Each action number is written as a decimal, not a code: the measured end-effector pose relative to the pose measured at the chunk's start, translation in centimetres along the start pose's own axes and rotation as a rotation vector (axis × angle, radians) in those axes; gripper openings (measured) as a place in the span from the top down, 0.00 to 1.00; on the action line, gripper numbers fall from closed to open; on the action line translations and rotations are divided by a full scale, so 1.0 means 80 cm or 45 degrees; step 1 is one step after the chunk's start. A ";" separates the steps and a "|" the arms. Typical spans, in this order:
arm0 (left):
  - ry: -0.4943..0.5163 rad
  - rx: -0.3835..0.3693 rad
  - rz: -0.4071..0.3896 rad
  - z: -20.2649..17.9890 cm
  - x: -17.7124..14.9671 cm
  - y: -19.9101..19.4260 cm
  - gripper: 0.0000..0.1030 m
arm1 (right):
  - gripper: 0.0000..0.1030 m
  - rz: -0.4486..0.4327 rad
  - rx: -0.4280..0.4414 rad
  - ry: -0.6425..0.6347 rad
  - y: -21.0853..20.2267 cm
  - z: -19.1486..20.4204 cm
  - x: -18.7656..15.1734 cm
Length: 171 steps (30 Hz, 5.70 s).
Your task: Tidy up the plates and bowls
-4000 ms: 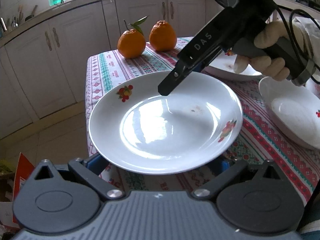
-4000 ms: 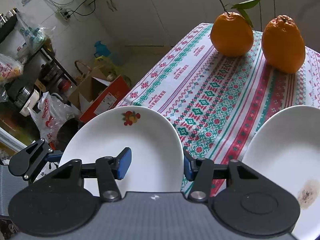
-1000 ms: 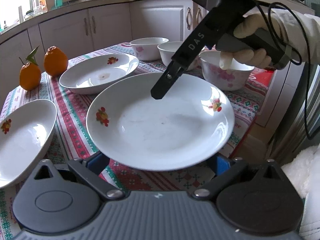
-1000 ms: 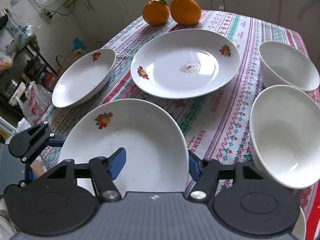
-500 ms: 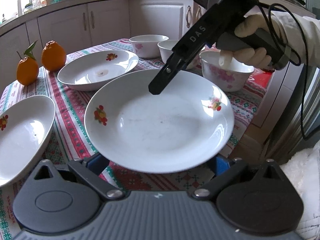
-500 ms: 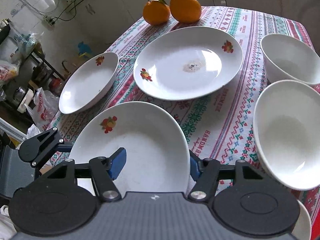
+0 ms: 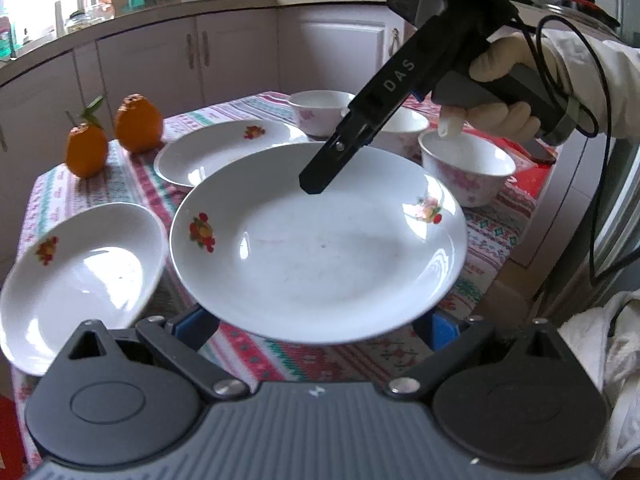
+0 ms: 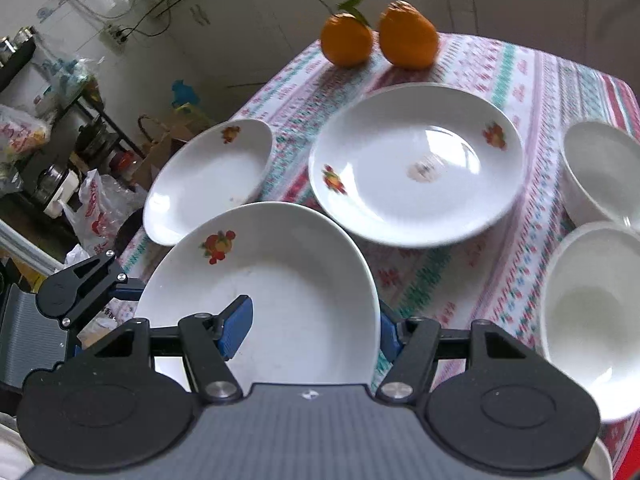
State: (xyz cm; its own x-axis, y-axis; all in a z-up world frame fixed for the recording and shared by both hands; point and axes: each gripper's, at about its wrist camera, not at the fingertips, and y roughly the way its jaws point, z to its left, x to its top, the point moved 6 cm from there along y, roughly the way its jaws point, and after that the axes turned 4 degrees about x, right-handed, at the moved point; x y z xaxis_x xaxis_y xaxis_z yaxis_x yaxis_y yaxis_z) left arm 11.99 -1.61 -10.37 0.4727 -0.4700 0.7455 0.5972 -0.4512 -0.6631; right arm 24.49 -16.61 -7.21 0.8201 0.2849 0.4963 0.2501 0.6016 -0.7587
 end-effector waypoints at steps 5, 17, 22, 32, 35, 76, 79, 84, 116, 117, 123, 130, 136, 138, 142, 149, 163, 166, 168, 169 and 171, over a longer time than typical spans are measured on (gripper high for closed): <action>-0.037 0.048 -0.009 0.028 0.002 -0.012 0.02 | 0.33 0.011 0.017 -0.059 0.014 0.020 0.031; -0.110 0.162 -0.008 0.090 -0.008 -0.034 0.02 | 0.33 0.059 0.072 -0.172 0.067 0.064 0.092; -0.151 0.192 0.002 0.113 -0.017 -0.039 0.02 | 0.33 0.077 0.097 -0.205 0.088 0.079 0.108; -0.199 0.257 0.009 0.151 -0.032 -0.041 0.02 | 0.33 0.087 0.122 -0.240 0.130 0.099 0.138; -0.204 0.273 0.015 0.161 -0.034 -0.037 0.02 | 0.33 0.091 0.122 -0.244 0.139 0.102 0.147; -0.262 0.234 0.040 0.202 -0.045 -0.015 0.00 | 0.33 0.096 0.124 -0.139 0.160 0.079 0.145; -0.265 0.232 0.042 0.202 -0.046 -0.015 0.00 | 0.33 0.090 0.120 -0.135 0.156 0.079 0.144; -0.273 0.230 0.042 0.204 -0.046 -0.015 0.00 | 0.32 0.069 0.114 -0.121 0.148 0.079 0.141; -0.228 0.342 0.061 0.190 -0.043 -0.018 0.00 | 0.25 0.009 -0.074 -0.130 0.128 0.093 0.110; -0.226 0.340 0.061 0.188 -0.043 -0.019 0.00 | 0.24 -0.003 -0.072 -0.133 0.124 0.095 0.110; -0.216 0.378 0.026 0.173 -0.031 -0.041 0.00 | 0.04 -0.134 -0.135 -0.180 0.083 0.112 0.095; -0.235 0.434 -0.055 0.159 -0.003 -0.065 0.00 | 0.00 -0.384 -0.432 -0.205 0.029 0.114 0.051; -0.190 0.407 -0.070 0.151 0.036 -0.063 0.00 | 0.00 -0.442 -0.690 -0.143 0.016 0.097 0.011; -0.166 0.391 -0.077 0.148 0.053 -0.059 0.00 | 0.00 -0.470 -0.727 -0.116 0.009 0.089 0.003; -0.101 0.366 -0.076 0.142 0.090 -0.036 0.00 | 0.00 -0.486 -0.724 -0.064 0.005 0.071 -0.007; -0.012 0.300 -0.026 0.139 0.147 0.028 0.00 | 0.00 -0.446 -0.722 0.054 0.017 0.032 -0.014; 0.011 0.157 0.179 0.156 0.210 0.188 0.01 | 0.00 -0.377 -0.749 0.063 0.043 -0.004 -0.007; 0.008 0.122 0.218 0.159 0.216 0.215 0.02 | 0.00 -0.361 -0.734 0.070 0.051 -0.010 -0.006; 0.028 0.104 0.237 0.158 0.220 0.231 0.02 | 0.00 -0.349 -0.728 0.073 0.055 -0.014 -0.006; 0.041 0.097 0.247 0.157 0.221 0.237 0.02 | 0.00 -0.343 -0.726 0.073 0.057 -0.016 -0.006; 0.067 0.081 0.268 0.155 0.222 0.254 0.04 | 0.00 -0.333 -0.731 0.072 0.061 -0.020 -0.006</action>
State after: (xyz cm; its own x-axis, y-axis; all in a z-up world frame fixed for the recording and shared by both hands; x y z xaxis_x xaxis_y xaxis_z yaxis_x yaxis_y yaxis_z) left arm 40.59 -9.72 -9.78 0.5579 -0.5884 0.5852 0.5291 -0.2911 -0.7971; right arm 26.20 -14.99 -11.85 0.7166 0.1330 0.6847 0.6694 0.1449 -0.7287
